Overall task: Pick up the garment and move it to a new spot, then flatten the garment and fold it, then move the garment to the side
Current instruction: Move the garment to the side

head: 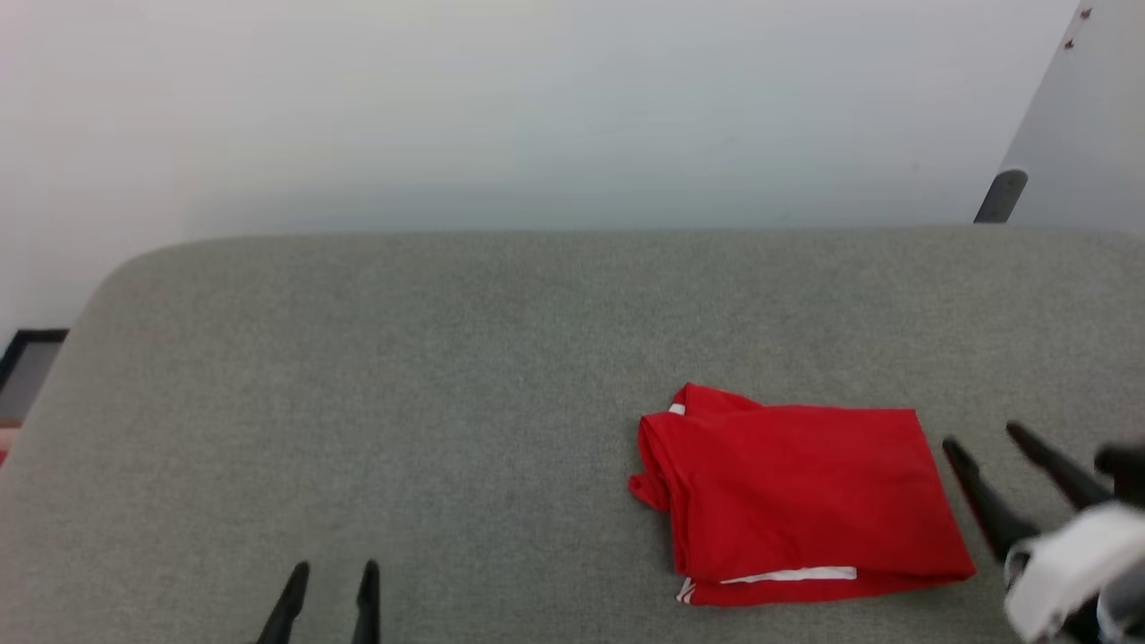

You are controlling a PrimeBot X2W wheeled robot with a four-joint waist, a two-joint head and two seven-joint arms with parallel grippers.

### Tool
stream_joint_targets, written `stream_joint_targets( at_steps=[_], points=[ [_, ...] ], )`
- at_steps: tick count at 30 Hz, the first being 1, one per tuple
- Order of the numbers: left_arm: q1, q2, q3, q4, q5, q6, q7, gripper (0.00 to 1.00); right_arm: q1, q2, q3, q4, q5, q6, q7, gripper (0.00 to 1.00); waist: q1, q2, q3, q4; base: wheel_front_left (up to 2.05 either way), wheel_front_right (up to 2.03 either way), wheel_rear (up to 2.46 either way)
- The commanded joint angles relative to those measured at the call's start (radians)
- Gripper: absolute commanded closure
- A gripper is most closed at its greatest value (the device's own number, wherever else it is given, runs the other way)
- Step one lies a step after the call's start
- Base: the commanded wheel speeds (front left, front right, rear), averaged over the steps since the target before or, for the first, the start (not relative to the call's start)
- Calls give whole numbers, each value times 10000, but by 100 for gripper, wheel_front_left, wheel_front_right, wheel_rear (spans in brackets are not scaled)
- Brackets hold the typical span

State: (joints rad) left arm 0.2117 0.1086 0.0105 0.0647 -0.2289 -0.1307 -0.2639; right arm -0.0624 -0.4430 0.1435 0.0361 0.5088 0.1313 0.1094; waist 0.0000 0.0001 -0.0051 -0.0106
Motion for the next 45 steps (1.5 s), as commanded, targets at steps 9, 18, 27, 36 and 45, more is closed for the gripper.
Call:
stream_joint_targets(
  at_steps=[9,18,27,36,45],
  points=[
    [-1517,-135,-478,362,380,16,2,0,-2960,-1604,1794,1394,1789,-11,4833,0,0,-1,1676,125,0,0,0],
    [-2739,-289,-650,595,503,11,2,0,-4051,-1746,2223,2495,2940,-9,7280,0,0,-1,2790,340,0,0,0],
    [-3914,-107,-1074,957,588,7,2,0,-4505,-870,3279,3477,3249,-9,7059,82,0,-1,3283,245,0,0,0],
    [-4018,178,-1025,851,444,6,2,0,-4612,-997,3111,3557,3840,-14,4919,100,0,-1,3048,-852,0,0,0],
    [-4505,972,-1508,538,310,7,2,0,-4361,-1859,2031,3970,4262,-9,3230,100,0,-1,3193,-2326,0,0,0]
  ],
)
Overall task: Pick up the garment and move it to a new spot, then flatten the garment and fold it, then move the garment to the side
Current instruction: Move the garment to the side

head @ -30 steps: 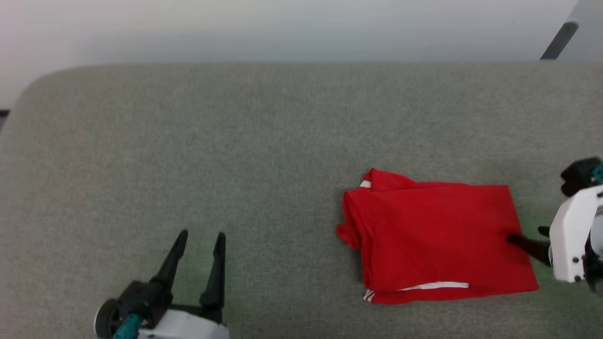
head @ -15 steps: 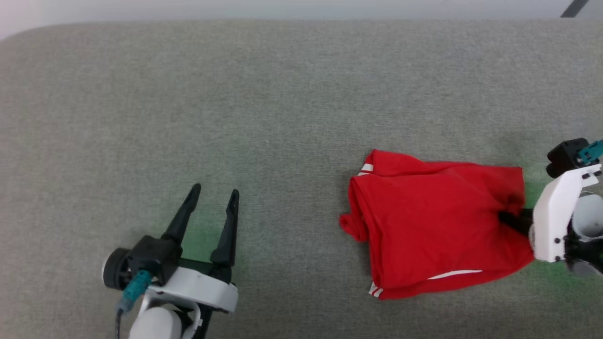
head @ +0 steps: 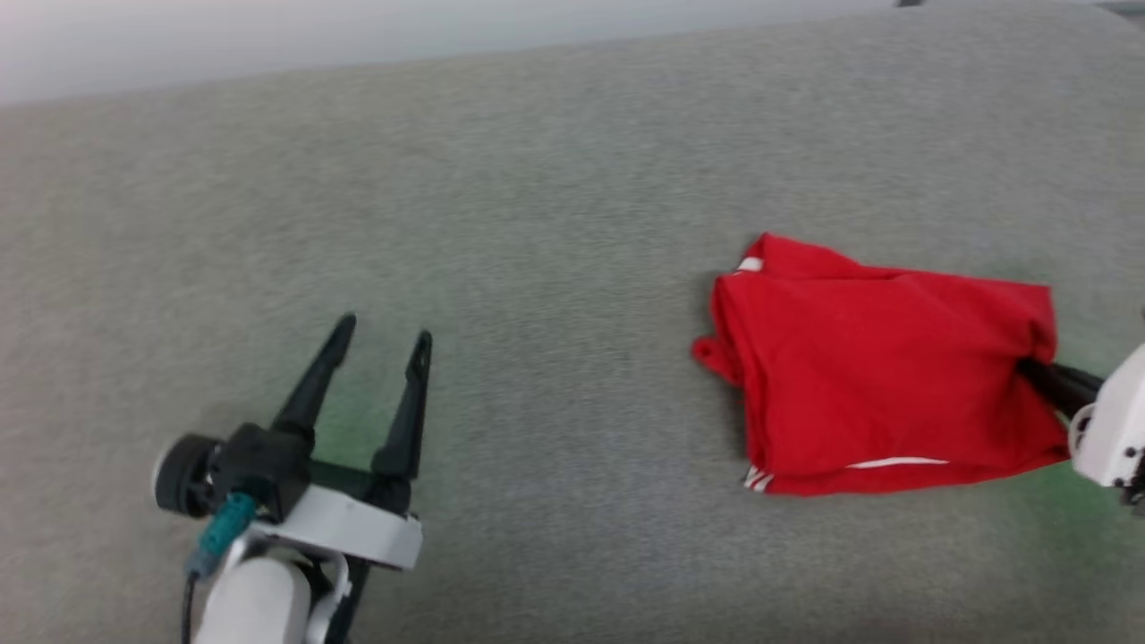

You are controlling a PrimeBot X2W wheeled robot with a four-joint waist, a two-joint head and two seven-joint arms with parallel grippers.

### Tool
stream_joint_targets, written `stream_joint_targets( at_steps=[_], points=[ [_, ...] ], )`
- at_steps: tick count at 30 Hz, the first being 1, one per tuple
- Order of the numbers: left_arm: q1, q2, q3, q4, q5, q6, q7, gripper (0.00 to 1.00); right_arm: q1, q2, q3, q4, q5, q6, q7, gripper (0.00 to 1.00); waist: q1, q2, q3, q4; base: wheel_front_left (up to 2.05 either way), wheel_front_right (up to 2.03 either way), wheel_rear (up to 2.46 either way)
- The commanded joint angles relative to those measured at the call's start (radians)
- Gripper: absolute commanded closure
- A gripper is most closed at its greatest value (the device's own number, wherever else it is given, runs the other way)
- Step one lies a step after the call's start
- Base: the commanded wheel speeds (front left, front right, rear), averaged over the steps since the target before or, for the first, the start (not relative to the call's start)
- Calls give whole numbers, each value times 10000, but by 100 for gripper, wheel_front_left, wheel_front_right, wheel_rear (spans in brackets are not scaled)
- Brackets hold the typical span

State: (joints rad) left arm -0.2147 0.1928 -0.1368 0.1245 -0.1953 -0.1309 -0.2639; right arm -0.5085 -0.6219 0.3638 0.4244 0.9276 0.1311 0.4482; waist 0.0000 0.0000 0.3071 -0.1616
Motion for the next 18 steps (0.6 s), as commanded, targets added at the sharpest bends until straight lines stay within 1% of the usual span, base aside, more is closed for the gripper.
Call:
stream_joint_targets(
  at_steps=[1,6,11,15,18],
  points=[
    [-341,220,-108,-103,17,9,2,0,115,-195,-336,208,61,-7,-290,100,0,0,116,-961,0,0,0],
    [-945,722,-709,-265,-28,9,2,0,76,-408,-1195,1133,-49,-7,-885,100,0,0,418,-1477,0,0,0],
    [-1484,1129,-991,-338,-71,9,2,0,-355,-502,-1638,1736,-304,-7,-1366,100,0,0,785,-1750,0,0,0],
    [-2127,1526,-1260,-391,-78,9,2,0,-1085,-530,-1973,2490,-733,-7,-1816,100,0,0,1224,-1813,0,0,0],
    [-2644,1796,-1529,-445,-29,9,2,0,-1829,-623,-1909,2878,-1308,-7,-2076,100,0,0,1559,-1701,0,0,0]
  ],
)
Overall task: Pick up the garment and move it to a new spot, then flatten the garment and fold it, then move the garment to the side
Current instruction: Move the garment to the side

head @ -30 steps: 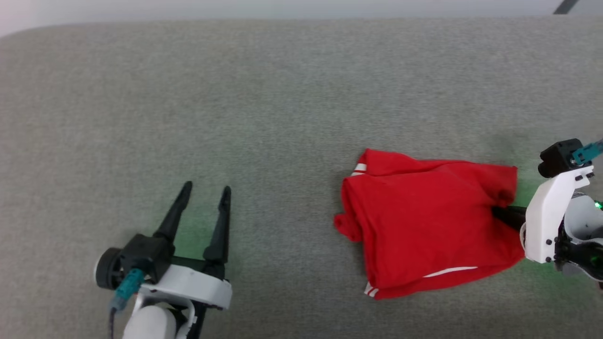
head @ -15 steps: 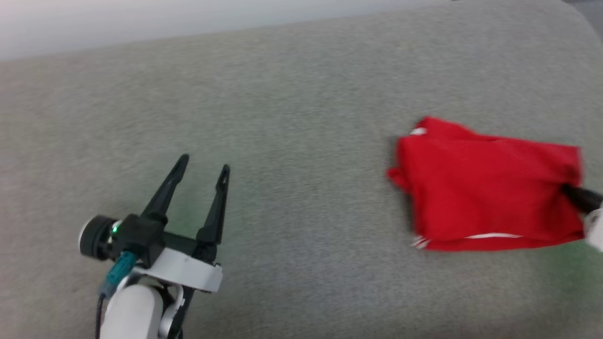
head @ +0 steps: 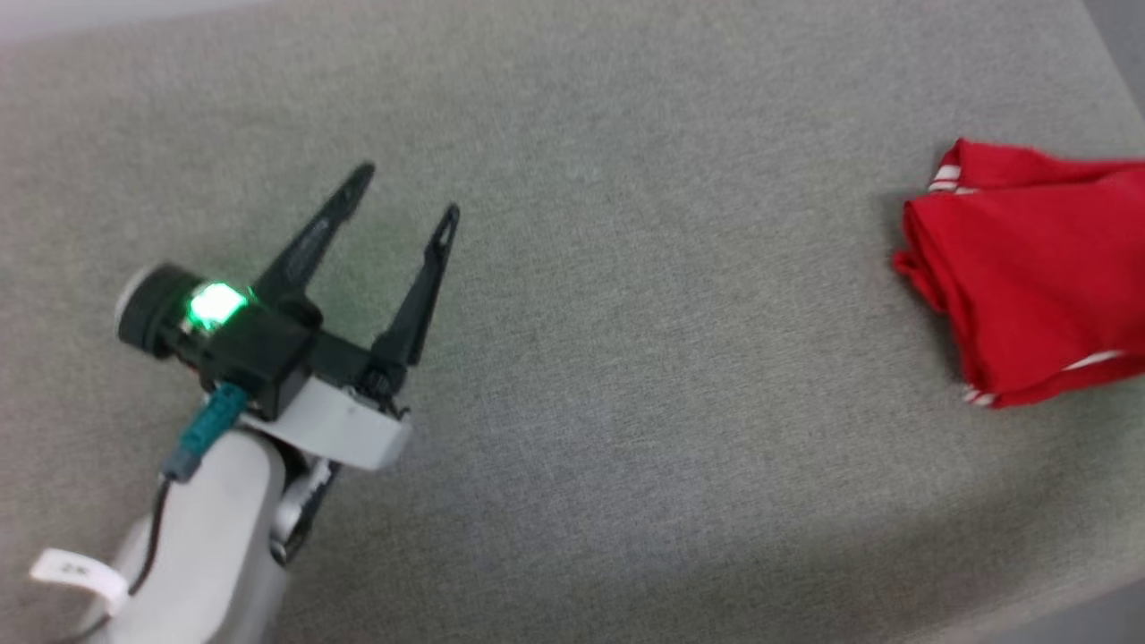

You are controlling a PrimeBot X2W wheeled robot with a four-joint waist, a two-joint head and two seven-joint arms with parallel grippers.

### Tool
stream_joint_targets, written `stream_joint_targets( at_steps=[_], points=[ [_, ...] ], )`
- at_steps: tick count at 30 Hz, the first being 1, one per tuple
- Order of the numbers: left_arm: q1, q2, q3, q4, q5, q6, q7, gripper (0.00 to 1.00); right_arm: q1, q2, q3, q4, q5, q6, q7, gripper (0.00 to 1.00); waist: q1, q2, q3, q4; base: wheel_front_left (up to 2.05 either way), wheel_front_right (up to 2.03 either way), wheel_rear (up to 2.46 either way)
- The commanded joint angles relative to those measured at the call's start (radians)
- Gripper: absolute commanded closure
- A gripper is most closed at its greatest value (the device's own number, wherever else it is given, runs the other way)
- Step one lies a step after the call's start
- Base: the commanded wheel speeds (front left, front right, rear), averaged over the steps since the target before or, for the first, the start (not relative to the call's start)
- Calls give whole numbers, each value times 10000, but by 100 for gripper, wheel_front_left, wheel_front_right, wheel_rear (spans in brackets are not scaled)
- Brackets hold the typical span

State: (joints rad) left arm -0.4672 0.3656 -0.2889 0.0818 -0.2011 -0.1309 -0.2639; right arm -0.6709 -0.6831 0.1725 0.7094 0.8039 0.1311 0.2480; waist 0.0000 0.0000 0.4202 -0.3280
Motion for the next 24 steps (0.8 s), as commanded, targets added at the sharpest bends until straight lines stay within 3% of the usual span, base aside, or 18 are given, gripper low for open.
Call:
stream_joint_targets(
  at_steps=[1,11,24],
  points=[
    [-309,159,-57,-25,40,9,2,0,-458,-80,14,201,-270,-7,-162,100,0,0,544,18,0,0,0],
    [-1115,734,-265,-415,61,10,2,0,-2857,256,288,2579,-2382,-9,-1336,100,0,0,1172,397,0,0,0],
    [-1230,873,-292,-481,-8,166,126,0,-3727,757,68,5215,-3278,-9,-3028,100,0,0,1367,577,0,0,0]
  ],
)
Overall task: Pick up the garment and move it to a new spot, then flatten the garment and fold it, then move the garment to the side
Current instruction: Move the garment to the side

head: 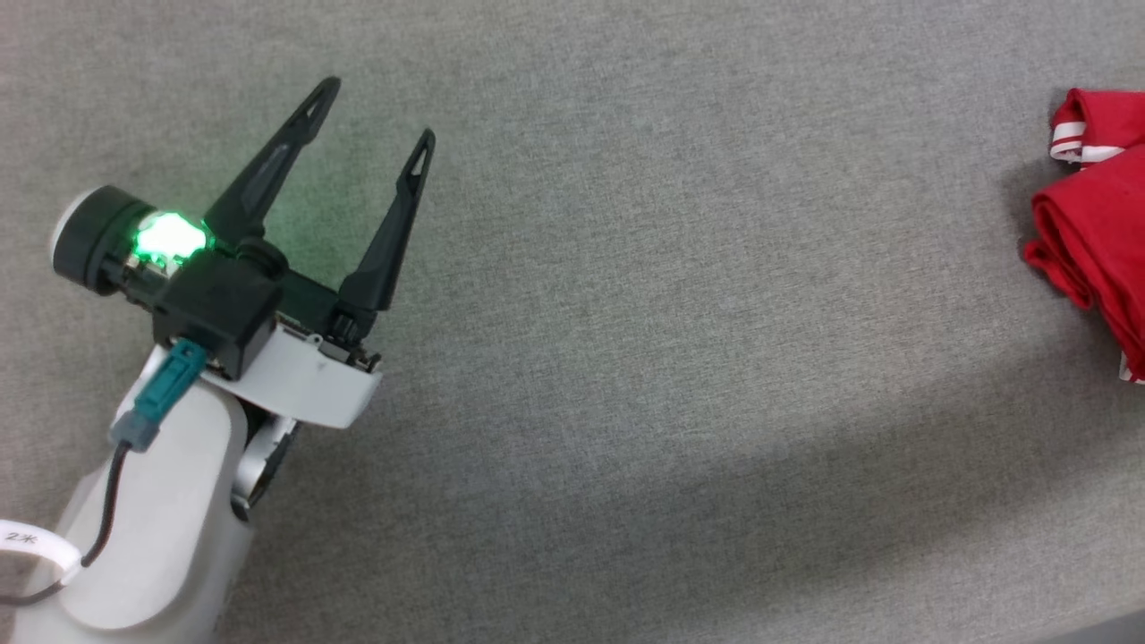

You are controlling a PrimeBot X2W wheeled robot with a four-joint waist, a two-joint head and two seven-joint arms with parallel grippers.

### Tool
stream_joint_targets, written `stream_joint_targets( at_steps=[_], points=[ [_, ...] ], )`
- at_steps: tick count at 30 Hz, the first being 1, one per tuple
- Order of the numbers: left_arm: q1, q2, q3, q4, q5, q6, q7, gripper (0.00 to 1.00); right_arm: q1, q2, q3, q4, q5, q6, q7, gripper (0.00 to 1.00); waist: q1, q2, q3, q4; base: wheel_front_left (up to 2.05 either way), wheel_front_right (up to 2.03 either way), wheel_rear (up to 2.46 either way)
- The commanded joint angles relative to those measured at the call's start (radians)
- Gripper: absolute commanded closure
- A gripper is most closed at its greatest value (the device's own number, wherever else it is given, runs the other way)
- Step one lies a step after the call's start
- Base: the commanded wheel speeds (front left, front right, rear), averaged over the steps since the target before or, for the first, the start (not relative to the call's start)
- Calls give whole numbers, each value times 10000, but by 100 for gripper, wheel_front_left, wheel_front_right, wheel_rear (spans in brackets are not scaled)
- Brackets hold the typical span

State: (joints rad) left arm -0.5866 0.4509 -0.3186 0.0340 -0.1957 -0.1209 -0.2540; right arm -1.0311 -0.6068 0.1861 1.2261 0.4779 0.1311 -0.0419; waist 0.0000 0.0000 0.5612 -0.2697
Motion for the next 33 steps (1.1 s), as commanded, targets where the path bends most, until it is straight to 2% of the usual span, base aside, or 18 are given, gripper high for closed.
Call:
stream_joint_targets(
  at_steps=[1,2,3,4,10,14,19,25,33],
  points=[
    [3,7,-3,33,-78,70,27,0,-143,18,-119,135,-7,-9,-230,100,0,0,-91,-10,0,0,0],
    [48,-16,-7,72,-116,74,23,0,-145,50,-131,219,-27,-9,-292,68,0,0,-157,-11,0,0,0],
    [97,-42,-5,122,-175,82,15,0,-155,39,-120,268,-66,-9,-360,21,0,0,-240,-6,0,0,0],
    [150,-72,4,182,-225,88,8,0,-166,-3,-107,292,-99,-9,-433,0,0,0,-333,5,0,0,0],
    [584,-301,110,589,-495,176,-80,0,30,-46,395,284,-374,-9,-556,0,0,0,-1157,90,0,0,0],
    [1058,-559,253,849,-698,239,-110,0,339,217,893,-80,-276,-9,-548,0,0,0,-1821,233,0,0,0],
    [1806,-992,590,1222,-952,298,-95,0,1078,678,1732,-1044,182,-9,-683,0,0,0,-2526,584,0,0,0],
    [2789,-1593,1249,2009,-1343,286,-97,0,2147,1192,2751,-2288,812,-9,-1494,0,0,0,-3392,1170,0,0,0],
    [3783,-2128,2067,2851,-1440,213,-100,0,3234,1812,3593,-3514,1499,-9,-2127,0,0,0,-4325,1971,0,0,0]
  ],
)
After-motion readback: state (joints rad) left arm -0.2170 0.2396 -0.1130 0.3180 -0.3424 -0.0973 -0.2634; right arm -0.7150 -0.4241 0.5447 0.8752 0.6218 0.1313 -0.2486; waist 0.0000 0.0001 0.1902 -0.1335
